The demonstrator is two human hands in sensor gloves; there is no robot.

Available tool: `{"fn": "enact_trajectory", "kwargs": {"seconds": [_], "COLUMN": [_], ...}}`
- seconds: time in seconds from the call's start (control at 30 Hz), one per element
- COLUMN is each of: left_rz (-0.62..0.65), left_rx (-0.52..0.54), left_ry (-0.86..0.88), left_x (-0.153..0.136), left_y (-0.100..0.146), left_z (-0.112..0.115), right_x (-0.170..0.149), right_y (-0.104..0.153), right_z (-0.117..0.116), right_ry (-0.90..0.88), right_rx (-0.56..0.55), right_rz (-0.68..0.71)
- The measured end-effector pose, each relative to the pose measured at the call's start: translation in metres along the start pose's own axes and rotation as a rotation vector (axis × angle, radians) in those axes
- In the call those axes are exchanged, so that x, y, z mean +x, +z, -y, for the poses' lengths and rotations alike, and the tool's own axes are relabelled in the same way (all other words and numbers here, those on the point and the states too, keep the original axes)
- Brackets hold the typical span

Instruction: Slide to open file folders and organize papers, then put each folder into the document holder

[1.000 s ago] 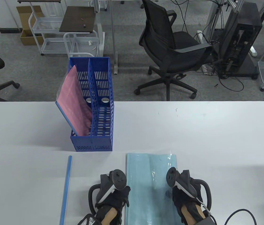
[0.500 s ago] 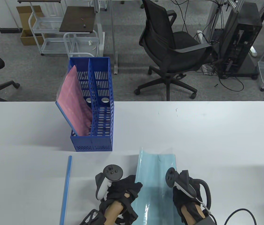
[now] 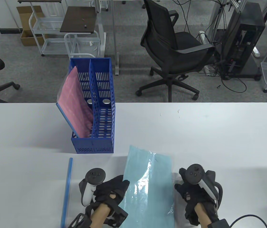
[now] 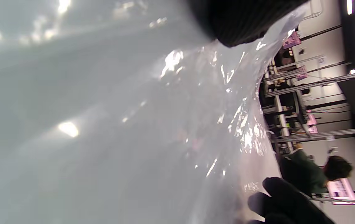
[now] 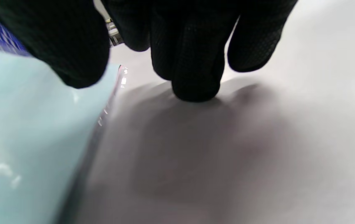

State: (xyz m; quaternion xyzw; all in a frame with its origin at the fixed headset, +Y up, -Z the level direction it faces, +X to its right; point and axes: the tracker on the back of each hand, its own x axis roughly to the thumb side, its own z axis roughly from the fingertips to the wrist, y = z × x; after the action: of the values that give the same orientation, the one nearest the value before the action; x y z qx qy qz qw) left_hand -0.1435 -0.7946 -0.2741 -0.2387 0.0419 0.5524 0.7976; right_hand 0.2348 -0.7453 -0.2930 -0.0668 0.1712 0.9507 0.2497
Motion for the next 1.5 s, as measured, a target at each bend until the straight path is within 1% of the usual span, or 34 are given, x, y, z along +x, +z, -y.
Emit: {"fn": "enact_trajectory", "kwargs": {"seconds": [0.07, 0.13, 0.23, 0.3, 0.4, 0.47, 0.5, 0.53, 0.57, 0.63, 0.7, 0.77, 0.83, 0.87, 0.93, 0.97, 1.0, 1.03, 1.07, 1.1, 1.13, 1.27, 1.3, 1.33, 1.37, 1.43, 1.47, 1.5], "left_rz": [0.086, 0.147, 0.248, 0.292, 0.340, 0.359, 0.378, 0.388, 0.411, 0.457, 0.534, 0.632, 0.696, 0.710, 0.692, 0.628, 0.591, 0.577, 0.571, 0.568, 0.570, 0.587, 0.578, 0.575, 0.568, 0.549, 0.540, 0.526], "left_rx": [-0.010, -0.012, -0.031, -0.028, -0.037, -0.057, -0.050, -0.047, -0.044, -0.033, 0.006, 0.041, 0.062, 0.071, 0.092, 0.108, 0.112, 0.125, 0.121, 0.112, 0.097, 0.078, 0.095, 0.111, 0.107, 0.038, 0.012, -0.007], "left_ry": [0.071, 0.100, 0.113, 0.144, 0.204, 0.208, 0.201, 0.197, 0.194, 0.187, 0.164, 0.122, 0.089, 0.074, 0.033, -0.014, -0.047, -0.079, -0.081, -0.068, -0.057, -0.070, -0.074, -0.076, -0.077, -0.082, -0.067, -0.055], "left_x": [-0.008, -0.012, -0.009, -0.006, -0.003, -0.002, -0.001, 0.000, 0.002, 0.007, 0.013, 0.021, 0.025, 0.025, 0.023, 0.020, 0.017, 0.013, 0.011, 0.011, 0.011, 0.012, 0.012, 0.012, 0.012, 0.013, 0.013, 0.013], "left_y": [0.005, 0.008, 0.016, 0.021, 0.027, 0.030, 0.032, 0.033, 0.036, 0.040, 0.047, 0.055, 0.059, 0.060, 0.059, 0.056, 0.053, 0.049, 0.046, 0.045, 0.044, 0.043, 0.044, 0.045, 0.044, 0.042, 0.041, 0.040], "left_z": [-0.009, -0.013, -0.017, -0.018, -0.020, -0.020, -0.020, -0.020, -0.021, -0.023, -0.026, -0.032, -0.036, -0.037, -0.039, -0.039, -0.038, -0.036, -0.034, -0.033, -0.032, -0.030, -0.032, -0.034, -0.037, -0.039, -0.039, -0.038], "right_x": [-0.008, -0.009, -0.005, -0.002, 0.002, 0.006, 0.010, 0.011, 0.014, 0.019, 0.026, 0.034, 0.039, 0.041, 0.041, 0.041, 0.040, 0.040, 0.041, 0.042, 0.043, 0.048, 0.048, 0.047, 0.045, 0.039, 0.034, 0.029], "right_y": [-0.002, -0.002, -0.003, -0.003, -0.002, -0.001, 0.000, 0.000, 0.002, 0.008, 0.017, 0.031, 0.040, 0.042, 0.042, 0.040, 0.036, 0.032, 0.031, 0.031, 0.032, 0.035, 0.037, 0.038, 0.039, 0.037, 0.035, 0.031], "right_z": [0.002, -0.002, -0.010, -0.013, -0.018, -0.021, -0.022, -0.022, -0.021, -0.017, -0.010, -0.002, 0.003, 0.003, 0.001, -0.004, -0.010, -0.018, -0.024, -0.026, -0.027, -0.028, -0.026, -0.021, -0.015, -0.007, -0.004, -0.003], "right_ry": [-0.205, -0.351, -0.415, -0.421, -0.490, -0.581, -0.650, -0.670, -0.744, -0.809, -0.812, -0.806, -0.818, -0.822, -0.823, -0.831, -0.853, -0.897, -0.956, -0.987, -0.993, -0.924, -0.924, -0.916, -0.897, -0.824, -0.789, -0.785], "right_rx": [0.092, 0.148, 0.163, 0.165, 0.182, 0.201, 0.222, 0.220, 0.185, 0.105, -0.002, -0.097, -0.143, -0.145, -0.121, -0.098, -0.049, 0.006, 0.036, 0.037, 0.025, -0.012, -0.038, -0.088, -0.132, -0.157, -0.166, -0.148], "right_rz": [0.075, 0.119, 0.134, 0.144, 0.170, 0.213, 0.267, 0.280, 0.320, 0.375, 0.464, 0.547, 0.597, 0.608, 0.622, 0.601, 0.588, 0.583, 0.569, 0.549, 0.540, 0.539, 0.525, 0.510, 0.499, 0.470, 0.434, 0.396]}}
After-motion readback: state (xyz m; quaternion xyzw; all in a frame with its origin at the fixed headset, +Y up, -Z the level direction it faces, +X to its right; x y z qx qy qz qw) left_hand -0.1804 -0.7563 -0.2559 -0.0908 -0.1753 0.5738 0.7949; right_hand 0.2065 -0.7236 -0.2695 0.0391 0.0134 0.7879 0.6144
